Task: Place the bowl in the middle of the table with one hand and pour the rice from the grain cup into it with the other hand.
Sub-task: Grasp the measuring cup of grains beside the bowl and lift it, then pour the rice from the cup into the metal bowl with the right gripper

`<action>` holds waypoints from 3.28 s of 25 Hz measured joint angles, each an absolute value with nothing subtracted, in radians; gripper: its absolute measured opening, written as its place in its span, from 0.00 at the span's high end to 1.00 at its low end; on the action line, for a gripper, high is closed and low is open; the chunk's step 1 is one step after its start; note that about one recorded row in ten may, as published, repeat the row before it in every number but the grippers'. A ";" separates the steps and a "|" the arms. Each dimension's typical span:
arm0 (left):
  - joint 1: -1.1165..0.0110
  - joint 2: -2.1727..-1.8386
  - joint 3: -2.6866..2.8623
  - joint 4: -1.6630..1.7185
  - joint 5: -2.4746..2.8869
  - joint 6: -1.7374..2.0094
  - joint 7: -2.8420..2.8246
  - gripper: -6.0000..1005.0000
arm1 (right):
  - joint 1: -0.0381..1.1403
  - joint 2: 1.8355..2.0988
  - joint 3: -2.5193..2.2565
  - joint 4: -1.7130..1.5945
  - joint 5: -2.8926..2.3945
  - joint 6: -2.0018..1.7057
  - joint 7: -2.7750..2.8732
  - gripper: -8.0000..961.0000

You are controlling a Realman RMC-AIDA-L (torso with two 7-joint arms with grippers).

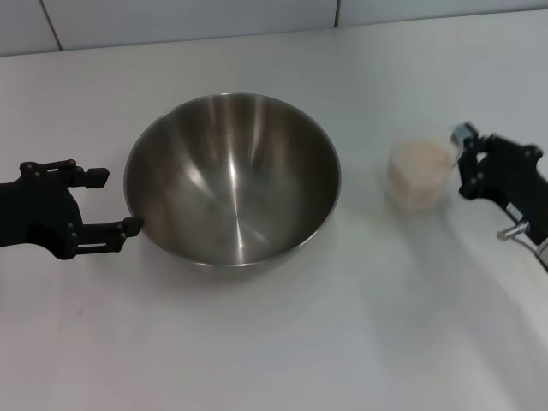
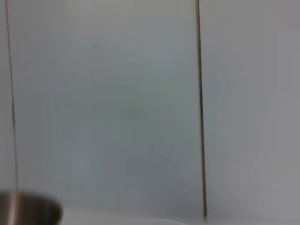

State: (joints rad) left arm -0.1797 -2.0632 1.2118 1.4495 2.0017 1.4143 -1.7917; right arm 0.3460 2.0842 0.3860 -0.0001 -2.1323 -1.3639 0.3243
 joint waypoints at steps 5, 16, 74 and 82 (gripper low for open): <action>-0.179 -2.065 1.213 1.450 2.001 1.415 -1.792 0.20 | 0.358 2.082 0.445 0.054 -2.132 -1.527 0.165 0.98; -0.181 -2.065 1.225 1.450 2.002 1.418 -1.792 0.20 | 0.465 2.088 0.395 0.307 -2.192 -1.453 -0.824 0.98; -0.216 -2.065 1.224 1.452 2.003 1.464 -1.793 0.20 | 0.401 2.089 0.376 0.728 -2.053 -1.341 -1.468 0.95; -0.217 -2.065 1.224 1.451 2.003 1.465 -1.793 0.20 | 0.339 2.083 0.560 0.620 -2.017 -1.385 -0.593 0.94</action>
State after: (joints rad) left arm -0.2166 -2.0648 1.2241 1.4512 2.0032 1.4650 -1.7932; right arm 0.3388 2.0827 0.5599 0.6203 -2.0169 -1.3855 -0.5930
